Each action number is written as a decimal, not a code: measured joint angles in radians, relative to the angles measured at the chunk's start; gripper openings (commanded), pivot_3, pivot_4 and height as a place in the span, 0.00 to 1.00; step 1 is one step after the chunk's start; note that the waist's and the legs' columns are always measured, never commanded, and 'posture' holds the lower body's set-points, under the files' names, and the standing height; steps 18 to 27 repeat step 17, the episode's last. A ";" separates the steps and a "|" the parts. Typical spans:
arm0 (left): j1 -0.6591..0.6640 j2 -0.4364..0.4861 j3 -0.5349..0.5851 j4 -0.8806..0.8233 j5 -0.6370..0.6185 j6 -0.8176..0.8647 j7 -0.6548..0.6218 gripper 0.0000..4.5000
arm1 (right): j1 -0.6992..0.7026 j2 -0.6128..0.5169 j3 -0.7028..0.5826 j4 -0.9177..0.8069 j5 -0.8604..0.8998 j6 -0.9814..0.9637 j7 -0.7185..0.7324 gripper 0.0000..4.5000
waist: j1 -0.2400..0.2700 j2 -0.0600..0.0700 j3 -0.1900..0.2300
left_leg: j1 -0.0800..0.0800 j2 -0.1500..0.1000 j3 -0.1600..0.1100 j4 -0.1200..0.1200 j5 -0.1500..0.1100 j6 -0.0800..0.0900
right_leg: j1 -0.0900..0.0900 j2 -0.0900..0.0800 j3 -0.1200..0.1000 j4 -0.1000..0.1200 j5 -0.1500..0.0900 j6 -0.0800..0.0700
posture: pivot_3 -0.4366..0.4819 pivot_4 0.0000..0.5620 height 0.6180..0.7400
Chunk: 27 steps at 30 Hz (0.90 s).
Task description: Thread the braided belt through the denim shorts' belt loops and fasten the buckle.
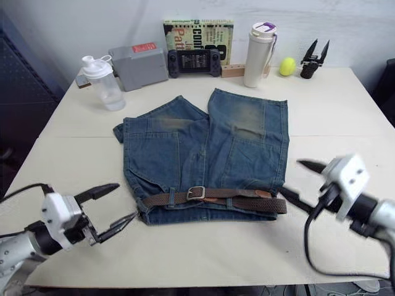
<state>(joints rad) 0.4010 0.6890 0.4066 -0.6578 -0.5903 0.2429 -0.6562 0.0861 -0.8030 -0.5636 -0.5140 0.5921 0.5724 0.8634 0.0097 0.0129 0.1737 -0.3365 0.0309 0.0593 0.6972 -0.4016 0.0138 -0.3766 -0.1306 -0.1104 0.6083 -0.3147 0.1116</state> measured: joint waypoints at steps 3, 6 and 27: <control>-0.008 -0.002 0.003 0.000 0.001 0.044 0.021 1.00 | 0.006 0.003 0.035 0.061 -0.013 0.005 -0.015 0.98 | 0.010 0.000 0.000 | -0.001 -0.001 0.004 -0.001 0.000 0.000 | -0.001 0.002 -0.001 0.002 0.000 0.000 | 0.48 0.27 0.92; -0.030 -0.014 -0.001 0.000 0.008 0.054 0.033 1.00 | 0.009 0.005 0.060 0.086 -0.031 -0.007 -0.026 0.98 | 0.014 0.000 0.000 | -0.001 -0.003 0.007 0.001 -0.001 0.001 | 0.000 0.003 -0.002 0.000 0.001 0.002 | 0.48 0.27 0.92; -0.082 -0.024 -0.041 0.005 0.060 0.034 0.010 1.00 | 0.028 0.023 0.110 0.097 -0.066 -0.038 -0.051 0.98 | 0.014 0.000 0.001 | -0.001 -0.002 0.007 0.001 -0.001 0.001 | 0.000 0.005 -0.002 -0.001 0.002 0.003 | 0.48 0.27 0.92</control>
